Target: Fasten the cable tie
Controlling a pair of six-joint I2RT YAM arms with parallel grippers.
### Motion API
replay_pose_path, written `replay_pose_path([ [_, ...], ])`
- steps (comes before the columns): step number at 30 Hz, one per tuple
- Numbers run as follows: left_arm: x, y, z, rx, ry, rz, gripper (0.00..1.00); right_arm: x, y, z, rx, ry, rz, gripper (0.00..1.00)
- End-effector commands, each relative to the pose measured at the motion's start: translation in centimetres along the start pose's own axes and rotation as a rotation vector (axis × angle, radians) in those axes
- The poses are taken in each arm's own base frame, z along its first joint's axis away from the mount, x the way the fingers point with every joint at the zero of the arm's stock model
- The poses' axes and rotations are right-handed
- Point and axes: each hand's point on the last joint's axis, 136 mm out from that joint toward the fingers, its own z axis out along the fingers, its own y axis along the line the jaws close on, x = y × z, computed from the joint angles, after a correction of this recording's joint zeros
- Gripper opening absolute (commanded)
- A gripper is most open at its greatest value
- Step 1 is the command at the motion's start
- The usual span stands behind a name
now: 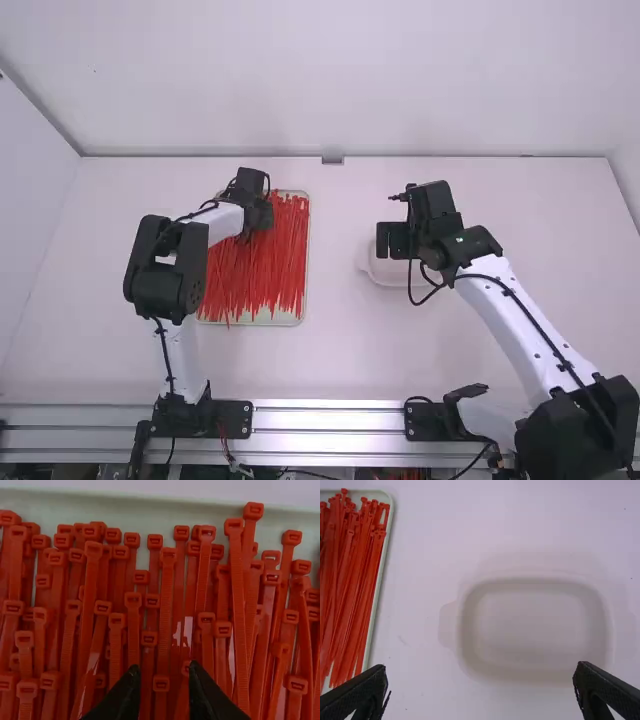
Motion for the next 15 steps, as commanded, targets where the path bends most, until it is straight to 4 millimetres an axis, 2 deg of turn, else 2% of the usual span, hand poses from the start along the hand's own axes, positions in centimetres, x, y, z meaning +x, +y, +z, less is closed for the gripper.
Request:
replay_pose_path([
  [1,0.9,0.37,0.71,-0.006,0.025,-0.005,0.26,-1.13,0.36,-0.89,-0.009,-0.033,0.0,0.98],
  [15,1.61,0.48,1.06,-0.005,0.022,-0.006,0.26,-1.13,0.35,-0.89,-0.008,-0.033,0.0,0.99],
])
